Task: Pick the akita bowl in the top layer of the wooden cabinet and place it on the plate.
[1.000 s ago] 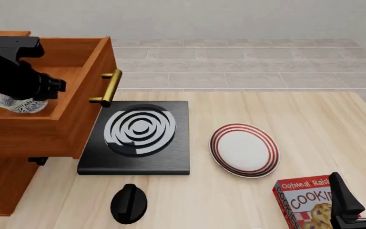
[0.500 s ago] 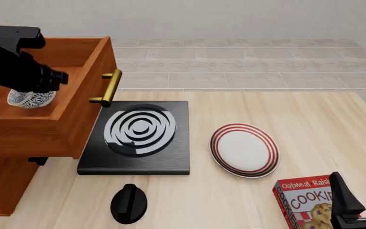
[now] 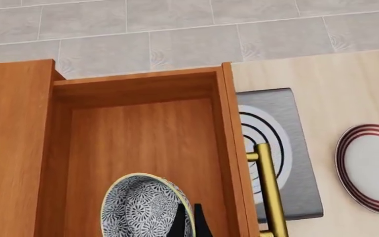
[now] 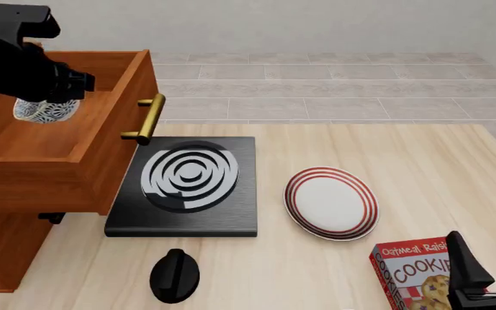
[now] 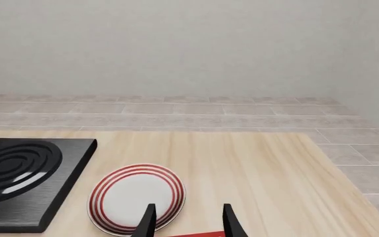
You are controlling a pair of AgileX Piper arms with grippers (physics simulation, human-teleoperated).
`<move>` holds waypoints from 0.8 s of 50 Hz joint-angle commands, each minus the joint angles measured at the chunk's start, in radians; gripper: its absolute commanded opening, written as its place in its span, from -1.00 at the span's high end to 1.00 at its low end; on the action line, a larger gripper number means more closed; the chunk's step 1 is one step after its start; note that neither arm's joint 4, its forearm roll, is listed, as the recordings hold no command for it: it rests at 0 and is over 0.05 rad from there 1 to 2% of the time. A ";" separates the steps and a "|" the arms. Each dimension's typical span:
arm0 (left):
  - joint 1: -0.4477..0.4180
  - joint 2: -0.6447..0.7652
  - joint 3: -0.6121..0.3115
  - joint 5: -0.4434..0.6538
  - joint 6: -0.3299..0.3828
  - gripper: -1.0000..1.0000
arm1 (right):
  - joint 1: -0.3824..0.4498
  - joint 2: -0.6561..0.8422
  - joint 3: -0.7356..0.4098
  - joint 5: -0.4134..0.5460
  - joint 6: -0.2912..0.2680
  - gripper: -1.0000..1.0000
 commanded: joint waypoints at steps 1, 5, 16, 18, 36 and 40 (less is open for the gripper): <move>-0.024 -0.003 -0.064 0.005 0.001 1.00 | 0.000 0.000 -0.001 0.000 -0.001 -1.00; -0.033 -0.002 -0.077 0.006 0.000 1.00 | 0.000 -0.006 -0.001 0.007 -0.002 -1.00; -0.054 0.012 -0.148 0.027 0.009 1.00 | -0.001 -0.032 -0.003 0.033 0.000 -1.00; -0.056 0.013 -0.157 0.029 0.020 1.00 | -0.001 -0.032 -0.003 0.034 0.000 -1.00; -0.031 0.037 -0.248 0.060 0.053 1.00 | 0.001 -0.027 -0.002 0.027 0.000 -1.00; -0.030 0.040 -0.264 0.064 0.061 1.00 | 0.000 -0.031 -0.002 0.030 0.001 -1.00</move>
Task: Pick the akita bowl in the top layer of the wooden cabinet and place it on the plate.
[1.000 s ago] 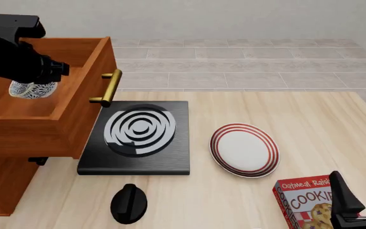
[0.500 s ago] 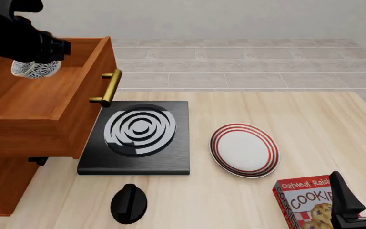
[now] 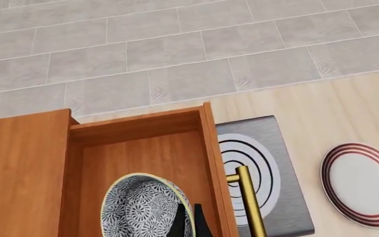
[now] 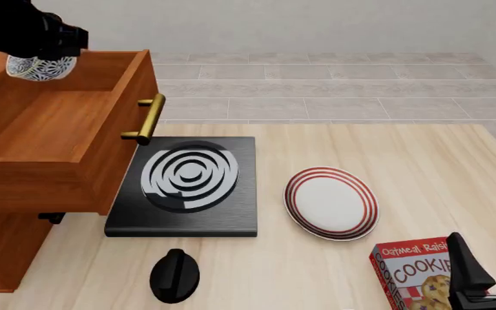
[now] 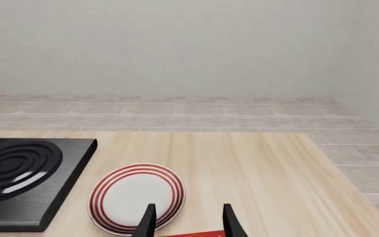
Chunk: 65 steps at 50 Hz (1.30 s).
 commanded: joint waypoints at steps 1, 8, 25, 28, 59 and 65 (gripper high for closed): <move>0.001 0.006 -0.052 0.014 0.023 1.00 | 0.000 -0.010 0.000 0.009 0.001 -1.00; 0.003 0.013 -0.087 0.026 0.035 1.00 | -0.001 -0.013 0.000 0.012 0.001 -1.00; -0.108 0.029 -0.203 0.066 0.081 1.00 | 0.000 0.007 0.001 -0.012 -0.001 -1.00; -0.123 0.033 -0.225 0.066 0.087 1.00 | 0.000 0.007 0.001 -0.012 0.000 -1.00; -0.296 0.098 -0.397 0.095 0.109 1.00 | 0.000 -0.021 -0.001 0.018 -0.007 -1.00; -0.335 0.115 -0.400 0.090 0.121 1.00 | -0.001 -0.020 -0.001 0.014 -0.006 -1.00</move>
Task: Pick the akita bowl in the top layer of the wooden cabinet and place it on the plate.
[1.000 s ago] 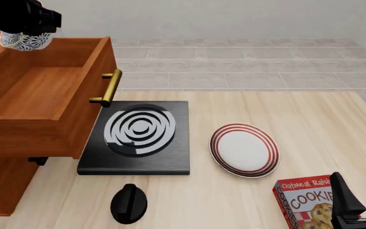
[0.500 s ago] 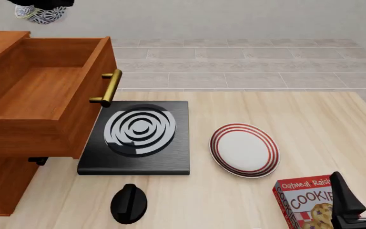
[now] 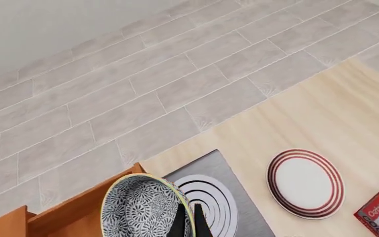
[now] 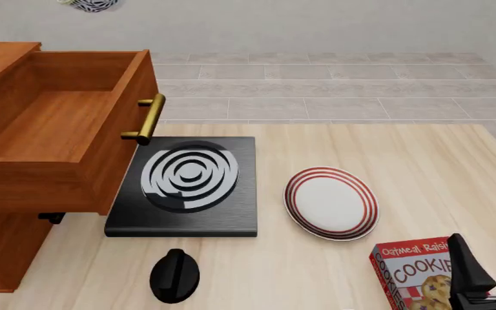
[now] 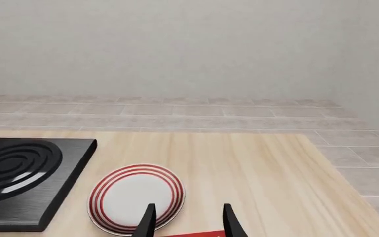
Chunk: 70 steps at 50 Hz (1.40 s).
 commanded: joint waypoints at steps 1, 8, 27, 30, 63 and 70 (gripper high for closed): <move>-0.064 0.023 -0.030 -0.005 0.020 1.00 | -0.001 0.000 0.000 -0.002 0.001 -1.00; -0.101 0.036 -0.031 -0.014 0.029 1.00 | -0.002 0.002 0.000 -0.005 0.002 -1.00; -0.218 0.063 -0.001 -0.053 0.045 1.00 | 0.000 -0.006 -0.001 0.001 0.003 -1.00; -0.231 0.066 0.002 -0.054 0.049 1.00 | 0.000 -0.007 -0.001 0.000 0.003 -1.00; -0.408 0.141 0.070 -0.130 0.098 1.00 | 0.008 -0.007 0.000 0.006 -0.003 -1.00; -0.437 0.165 0.063 -0.130 0.115 1.00 | 0.011 -0.006 0.001 0.005 -0.004 -1.00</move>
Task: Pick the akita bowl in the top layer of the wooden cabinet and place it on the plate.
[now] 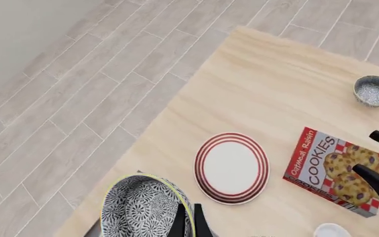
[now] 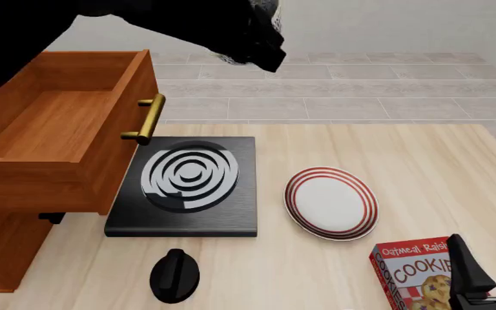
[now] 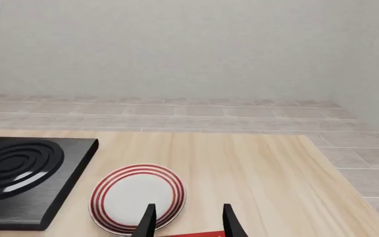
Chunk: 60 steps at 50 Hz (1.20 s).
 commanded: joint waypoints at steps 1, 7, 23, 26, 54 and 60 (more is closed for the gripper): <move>-0.058 0.029 0.009 -0.015 0.026 1.00 | 0.003 -0.001 0.001 0.001 -0.002 -1.00; -0.082 0.047 0.001 -0.005 0.039 1.00 | -0.001 -0.002 0.000 0.000 0.000 -1.00; -0.177 0.097 0.000 0.049 0.083 1.00 | -0.007 0.008 0.001 -0.015 0.006 -1.00; -0.187 0.098 0.025 0.039 0.095 1.00 | -0.007 0.008 0.001 -0.017 0.007 -1.00; -0.236 0.157 0.084 -0.014 0.108 1.00 | -0.006 0.019 0.001 -0.030 0.012 -1.00; -0.248 0.166 0.102 -0.031 0.111 1.00 | -0.006 0.019 0.001 -0.030 0.011 -1.00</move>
